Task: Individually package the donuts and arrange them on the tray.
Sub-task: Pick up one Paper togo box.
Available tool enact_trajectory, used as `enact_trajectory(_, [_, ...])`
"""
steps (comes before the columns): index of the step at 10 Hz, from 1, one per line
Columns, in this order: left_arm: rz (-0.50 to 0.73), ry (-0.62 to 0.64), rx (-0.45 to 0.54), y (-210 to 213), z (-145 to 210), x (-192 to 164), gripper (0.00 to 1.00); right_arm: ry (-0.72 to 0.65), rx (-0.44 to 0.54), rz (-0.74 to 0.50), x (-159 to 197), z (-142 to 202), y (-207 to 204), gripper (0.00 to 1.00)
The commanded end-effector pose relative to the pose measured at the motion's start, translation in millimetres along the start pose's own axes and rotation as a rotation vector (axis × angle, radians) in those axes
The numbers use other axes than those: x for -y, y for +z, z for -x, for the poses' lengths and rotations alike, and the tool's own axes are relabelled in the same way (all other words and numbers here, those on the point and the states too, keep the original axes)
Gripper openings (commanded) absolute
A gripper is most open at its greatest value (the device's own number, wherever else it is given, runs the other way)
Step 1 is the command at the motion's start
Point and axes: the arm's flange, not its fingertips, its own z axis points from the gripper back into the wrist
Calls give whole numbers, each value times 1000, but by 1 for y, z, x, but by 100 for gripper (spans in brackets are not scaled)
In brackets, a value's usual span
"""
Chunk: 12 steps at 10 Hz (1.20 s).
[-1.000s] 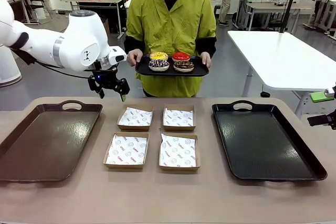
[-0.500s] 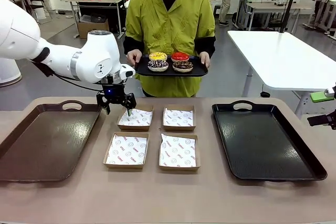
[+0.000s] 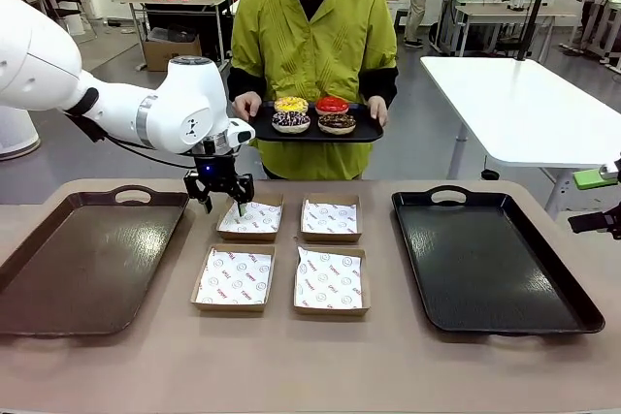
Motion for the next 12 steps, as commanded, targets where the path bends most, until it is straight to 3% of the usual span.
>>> enact_trajectory(1, [13, 34, -7, 2, -9, 3, 0, -1, 1, -15, 0, 0, 1, 100])
enact_trajectory(3, [16, 48, -5, 4, -10, 3, 0, -1, 1, -15, 0, 0, 1, 100])
enact_trajectory(4, [10, 56, -7, 4, -10, 3, 10, -1, 1, -15, 0, 0, 1, 100])
enact_trajectory(5, [2, 62, -4, 5, -10, 3, 2, -1, 1, -15, 0, 0, 1, 100])
enact_trajectory(6, [-1, 63, -4, 6, -9, 2, 0, -1, 1, -15, 0, 0, 1, 100])
enact_trajectory(11, [-28, 60, -9, 18, -8, 3, 0, -1, 1, -15, 0, 0, 1, 100])
enact_trajectory(12, [-55, 104, -73, 41, -4, 7, 0, -1, 1, -15, 0, 0, 1, 100])
